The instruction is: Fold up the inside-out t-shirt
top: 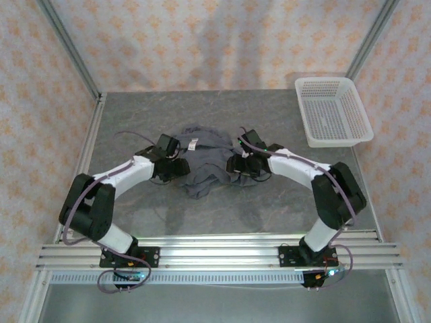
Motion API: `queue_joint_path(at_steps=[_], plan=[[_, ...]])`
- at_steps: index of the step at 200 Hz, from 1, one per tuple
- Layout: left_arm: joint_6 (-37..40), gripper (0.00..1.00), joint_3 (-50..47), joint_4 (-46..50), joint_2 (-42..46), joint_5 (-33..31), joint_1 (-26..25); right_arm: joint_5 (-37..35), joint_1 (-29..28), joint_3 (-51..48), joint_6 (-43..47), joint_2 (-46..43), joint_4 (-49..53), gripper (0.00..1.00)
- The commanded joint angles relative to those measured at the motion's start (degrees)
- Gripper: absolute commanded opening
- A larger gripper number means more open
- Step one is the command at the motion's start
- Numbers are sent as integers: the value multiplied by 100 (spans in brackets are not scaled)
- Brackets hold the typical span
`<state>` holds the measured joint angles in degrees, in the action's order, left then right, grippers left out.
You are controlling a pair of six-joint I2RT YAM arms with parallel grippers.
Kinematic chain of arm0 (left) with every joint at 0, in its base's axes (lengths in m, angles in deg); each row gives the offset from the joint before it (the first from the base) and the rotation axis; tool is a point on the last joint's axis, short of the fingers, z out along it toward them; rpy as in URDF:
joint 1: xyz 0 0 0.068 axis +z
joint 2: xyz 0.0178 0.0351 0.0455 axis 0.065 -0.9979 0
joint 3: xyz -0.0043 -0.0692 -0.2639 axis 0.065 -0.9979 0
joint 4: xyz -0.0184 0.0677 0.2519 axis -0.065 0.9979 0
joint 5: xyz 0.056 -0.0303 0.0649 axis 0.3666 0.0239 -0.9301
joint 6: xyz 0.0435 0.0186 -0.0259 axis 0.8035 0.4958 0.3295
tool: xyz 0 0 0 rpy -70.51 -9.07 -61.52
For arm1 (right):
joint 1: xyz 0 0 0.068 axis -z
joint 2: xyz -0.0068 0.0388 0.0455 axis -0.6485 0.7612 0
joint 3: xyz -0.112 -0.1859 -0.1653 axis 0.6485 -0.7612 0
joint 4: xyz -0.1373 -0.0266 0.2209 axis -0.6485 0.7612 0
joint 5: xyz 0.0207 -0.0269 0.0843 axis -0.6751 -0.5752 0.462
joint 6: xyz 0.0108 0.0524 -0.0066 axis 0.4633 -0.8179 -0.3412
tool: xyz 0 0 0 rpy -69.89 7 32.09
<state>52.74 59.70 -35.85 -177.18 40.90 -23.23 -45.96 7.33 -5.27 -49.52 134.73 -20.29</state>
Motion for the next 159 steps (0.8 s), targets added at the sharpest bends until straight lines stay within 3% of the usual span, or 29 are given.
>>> queue_joint_path(at_steps=[1,15,24,35,63,97,127,159], plan=[[-266,39,138,-321,-78,-67,-27,-253,-47,308,-248,233,18,45],[-278,22,104,-352,-42,-71,-29,-364,-47,363,-216,212,96,30],[-257,1,98,-338,1,-76,-33,-454,-47,355,-205,114,90,17],[-219,0,125,-265,118,-90,-20,-616,-46,353,-155,-96,107,0],[66,0,448,217,1180,-197,-18,-947,-38,440,-11,-982,214,0],[848,0,1918,1320,2505,-267,-28,-1339,-38,736,449,-2604,282,0],[1374,0,3069,1874,2967,73,-129,-740,-47,981,829,-3966,164,0],[1535,0,3800,1837,3500,163,-329,-250,-51,1108,873,-5156,-179,0]])
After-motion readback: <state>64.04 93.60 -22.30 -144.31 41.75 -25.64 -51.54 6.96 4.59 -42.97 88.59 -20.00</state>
